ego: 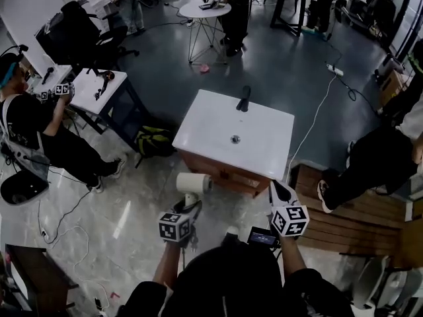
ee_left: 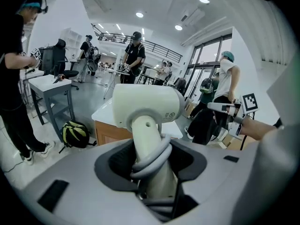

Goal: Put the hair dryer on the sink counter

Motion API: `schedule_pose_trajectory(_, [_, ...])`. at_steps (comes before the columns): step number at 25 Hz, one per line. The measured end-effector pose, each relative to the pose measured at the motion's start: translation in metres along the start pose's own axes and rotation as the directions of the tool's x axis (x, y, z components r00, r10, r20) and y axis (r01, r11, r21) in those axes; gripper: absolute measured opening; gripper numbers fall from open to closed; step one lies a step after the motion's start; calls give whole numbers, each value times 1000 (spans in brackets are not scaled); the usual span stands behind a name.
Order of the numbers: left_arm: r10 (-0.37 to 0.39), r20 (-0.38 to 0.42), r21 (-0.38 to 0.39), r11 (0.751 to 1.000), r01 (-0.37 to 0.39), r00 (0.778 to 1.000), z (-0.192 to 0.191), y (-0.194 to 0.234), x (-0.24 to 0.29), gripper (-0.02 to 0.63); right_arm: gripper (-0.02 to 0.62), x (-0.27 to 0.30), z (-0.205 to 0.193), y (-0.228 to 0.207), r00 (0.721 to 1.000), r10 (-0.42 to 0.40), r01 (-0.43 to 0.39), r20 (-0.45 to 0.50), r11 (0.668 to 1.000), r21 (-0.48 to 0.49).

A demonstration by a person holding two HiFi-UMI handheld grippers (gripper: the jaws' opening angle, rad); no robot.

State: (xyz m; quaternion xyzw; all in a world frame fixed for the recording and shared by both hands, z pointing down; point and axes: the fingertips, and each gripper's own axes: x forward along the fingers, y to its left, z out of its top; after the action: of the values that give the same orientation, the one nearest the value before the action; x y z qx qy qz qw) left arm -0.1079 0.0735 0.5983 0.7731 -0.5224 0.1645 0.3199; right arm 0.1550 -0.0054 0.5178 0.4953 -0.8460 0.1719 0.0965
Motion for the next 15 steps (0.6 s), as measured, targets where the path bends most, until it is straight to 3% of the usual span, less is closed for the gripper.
schedule_pose_trajectory(15, [59, -1, -27, 998, -59, 998, 36, 7, 42, 195, 3, 57, 20, -42, 998, 56, -56, -8, 998, 12])
